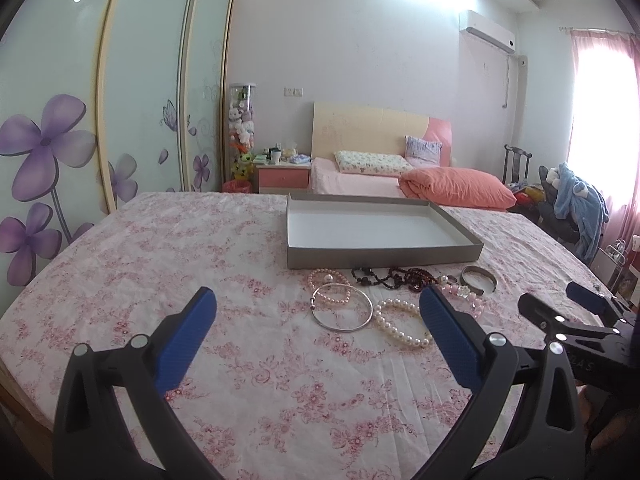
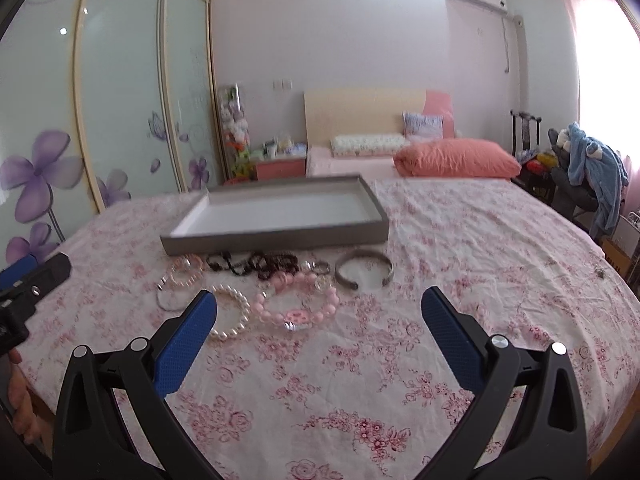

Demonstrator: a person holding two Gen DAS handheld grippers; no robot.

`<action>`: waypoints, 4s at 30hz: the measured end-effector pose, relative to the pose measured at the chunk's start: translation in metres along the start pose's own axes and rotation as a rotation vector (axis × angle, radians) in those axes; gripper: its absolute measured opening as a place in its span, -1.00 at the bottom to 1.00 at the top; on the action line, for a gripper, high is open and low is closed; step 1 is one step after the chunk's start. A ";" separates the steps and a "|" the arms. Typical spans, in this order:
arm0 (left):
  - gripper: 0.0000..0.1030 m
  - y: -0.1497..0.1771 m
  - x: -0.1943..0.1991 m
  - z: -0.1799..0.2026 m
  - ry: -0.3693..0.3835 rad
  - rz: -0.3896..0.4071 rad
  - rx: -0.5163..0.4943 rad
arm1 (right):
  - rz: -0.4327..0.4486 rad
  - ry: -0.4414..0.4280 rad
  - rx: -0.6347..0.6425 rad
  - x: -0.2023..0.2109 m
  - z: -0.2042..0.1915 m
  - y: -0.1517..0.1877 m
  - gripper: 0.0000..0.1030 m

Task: Organize jewelry
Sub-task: 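Grasp the pink bead bracelet with the right gripper while the left gripper approaches the silver bangle, then grasp the thin silver bangle with the left gripper while the right gripper lifts the pink bracelet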

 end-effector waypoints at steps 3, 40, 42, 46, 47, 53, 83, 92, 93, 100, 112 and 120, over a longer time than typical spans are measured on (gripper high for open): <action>0.92 0.004 -0.016 -0.004 0.000 -0.058 -0.003 | -0.114 -0.008 0.000 -0.025 0.002 0.007 0.96; 0.92 0.033 -0.119 -0.005 0.020 -0.363 -0.041 | -0.321 0.152 -0.047 -0.094 0.026 0.021 -0.70; 0.92 0.038 -0.128 0.001 0.017 -0.403 -0.063 | -0.321 0.145 -0.049 -0.093 0.027 0.021 -0.70; 0.89 0.047 -0.139 0.004 0.002 -0.458 -0.082 | -0.320 0.129 -0.063 -0.094 0.026 0.020 -0.70; 0.87 0.049 -0.141 0.004 0.002 -0.470 -0.084 | -0.320 0.125 -0.069 -0.093 0.027 0.020 -0.70; 0.86 0.062 -0.154 0.012 0.024 -0.527 -0.100 | -0.318 0.105 -0.092 -0.097 0.031 0.020 -0.70; 0.36 0.036 -0.152 0.015 0.041 -0.404 -0.041 | -0.203 0.003 -0.101 -0.081 0.022 -0.004 -0.73; 0.36 0.027 -0.134 0.013 0.037 -0.350 -0.023 | -0.153 -0.045 -0.102 -0.072 0.013 -0.014 -0.73; 0.36 0.026 -0.132 0.013 0.036 -0.341 -0.023 | -0.144 -0.050 -0.102 -0.070 0.012 -0.016 -0.73; 0.36 0.012 -0.115 0.016 0.025 -0.252 -0.034 | -0.095 -0.084 -0.099 -0.061 0.003 -0.026 -0.73; 0.36 -0.006 -0.103 0.022 0.001 -0.147 -0.048 | -0.049 -0.087 -0.099 -0.055 0.002 -0.035 -0.73; 0.36 -0.017 -0.103 0.030 0.007 -0.109 -0.068 | -0.011 -0.098 -0.096 -0.053 0.002 -0.049 -0.73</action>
Point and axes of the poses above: each gripper's, at about its wrist camera, not at the fingertips, and x roughly against the way its jaws point, z to its right, y to its underside, the point moved 3 cm from there along -x, roughly the way its jaws point, and after that the axes turned 12 degrees about z, right-handed, at the moved point
